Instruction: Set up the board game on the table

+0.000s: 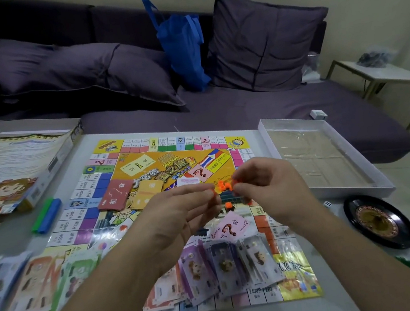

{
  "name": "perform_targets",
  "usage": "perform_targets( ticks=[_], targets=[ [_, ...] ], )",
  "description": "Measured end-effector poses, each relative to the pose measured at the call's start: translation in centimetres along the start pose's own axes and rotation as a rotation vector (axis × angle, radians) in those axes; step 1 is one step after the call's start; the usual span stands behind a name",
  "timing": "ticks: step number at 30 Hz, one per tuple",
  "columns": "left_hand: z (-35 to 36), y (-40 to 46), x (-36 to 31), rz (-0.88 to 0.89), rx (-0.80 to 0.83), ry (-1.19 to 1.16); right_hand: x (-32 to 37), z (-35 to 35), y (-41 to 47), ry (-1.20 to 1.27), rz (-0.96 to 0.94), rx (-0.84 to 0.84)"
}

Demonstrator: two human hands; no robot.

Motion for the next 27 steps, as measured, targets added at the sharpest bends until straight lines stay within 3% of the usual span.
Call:
perform_targets(
  ticks=[3, 13, 18, 27],
  targets=[
    [0.3, 0.0, 0.2, -0.006, 0.015, -0.036, 2.3, 0.2, -1.1, 0.275, -0.080, -0.018],
    [1.7, -0.9, 0.1, 0.027, 0.061, -0.194, 3.4, 3.1, -2.0, 0.548, -0.165, -0.042],
    [1.3, -0.9, -0.1, 0.027, 0.012, -0.210, 3.9, 2.5, -1.9, 0.304, -0.199, -0.104],
    [0.3, -1.0, -0.8, 0.059, -0.034, -0.042, 5.5, 2.3, -2.3, -0.160, -0.342, -0.057]
  ],
)
Point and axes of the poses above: each hand's wrist, its own y-axis towards the middle knuckle, its own z-axis out of the palm, x = y × z, the point moved 9 cm from there along y, towards the middle knuckle, and after that the axes turned 11 degrees about x, right-handed, at the moved point
